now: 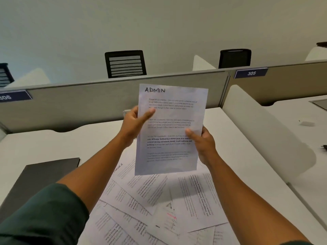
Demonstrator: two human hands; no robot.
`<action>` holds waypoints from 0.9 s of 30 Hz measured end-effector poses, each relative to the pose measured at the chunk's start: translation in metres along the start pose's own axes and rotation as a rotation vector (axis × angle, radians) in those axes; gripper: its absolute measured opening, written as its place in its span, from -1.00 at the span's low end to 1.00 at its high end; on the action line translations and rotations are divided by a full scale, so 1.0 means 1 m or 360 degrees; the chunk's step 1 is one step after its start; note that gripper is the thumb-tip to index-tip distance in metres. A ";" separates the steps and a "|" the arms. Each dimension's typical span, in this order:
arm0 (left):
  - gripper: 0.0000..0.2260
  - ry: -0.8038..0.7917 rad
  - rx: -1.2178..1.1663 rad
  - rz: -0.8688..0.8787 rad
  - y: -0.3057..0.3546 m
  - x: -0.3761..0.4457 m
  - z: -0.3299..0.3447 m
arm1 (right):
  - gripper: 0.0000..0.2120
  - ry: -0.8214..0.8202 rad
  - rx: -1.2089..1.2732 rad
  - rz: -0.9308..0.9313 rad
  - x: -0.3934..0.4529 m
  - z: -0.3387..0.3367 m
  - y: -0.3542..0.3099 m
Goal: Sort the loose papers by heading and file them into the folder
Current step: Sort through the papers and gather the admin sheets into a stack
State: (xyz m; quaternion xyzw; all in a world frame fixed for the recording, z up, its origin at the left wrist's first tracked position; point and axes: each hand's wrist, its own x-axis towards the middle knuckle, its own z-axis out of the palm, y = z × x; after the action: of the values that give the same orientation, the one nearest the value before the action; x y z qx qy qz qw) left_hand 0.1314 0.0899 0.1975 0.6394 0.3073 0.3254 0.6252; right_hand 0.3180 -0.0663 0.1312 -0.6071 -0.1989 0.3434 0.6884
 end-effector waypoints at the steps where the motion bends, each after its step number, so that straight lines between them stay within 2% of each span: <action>1: -0.60 -0.0056 0.0095 -0.0037 -0.008 -0.006 -0.002 | -0.54 0.0005 0.0026 0.0021 0.000 0.001 0.001; 5: -0.69 -0.0163 0.0268 -0.0162 -0.040 -0.023 0.000 | -0.46 0.0066 -0.0083 0.0152 -0.005 0.004 0.008; 9: -0.80 -0.0117 0.0307 -0.0265 -0.063 -0.036 0.005 | -0.55 0.0059 -0.0598 0.0247 -0.002 -0.001 0.032; 13: -0.78 0.0024 0.0417 -0.0434 -0.089 -0.047 0.009 | -0.33 -0.0082 -0.0832 0.0509 -0.004 -0.016 0.055; 15: -0.82 0.0073 0.0470 -0.0509 -0.101 -0.054 0.009 | -0.27 0.0021 -0.0924 0.0561 -0.002 -0.026 0.065; 18: -0.80 0.0070 0.0551 -0.0608 -0.124 -0.065 0.008 | -0.45 0.0294 -0.0998 0.0622 0.001 -0.046 0.081; 22: -0.82 0.0016 0.0625 -0.0705 -0.147 -0.075 0.004 | -0.80 0.0313 -0.1281 0.0640 0.004 -0.071 0.095; 25: -0.88 -0.0023 0.0660 -0.0774 -0.157 -0.079 0.005 | -0.90 0.0312 -0.1429 0.0654 0.011 -0.084 0.101; 27: -0.88 -0.0052 0.0661 -0.0813 -0.163 -0.079 0.006 | -0.82 0.0293 -0.1484 0.0645 0.016 -0.089 0.101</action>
State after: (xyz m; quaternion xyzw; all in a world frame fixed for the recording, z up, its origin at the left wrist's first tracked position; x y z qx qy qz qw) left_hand 0.0912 0.0278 0.0321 0.6607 0.5074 0.0780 0.5477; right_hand 0.3667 -0.1146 0.0142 -0.9036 -0.1478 0.2897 0.2789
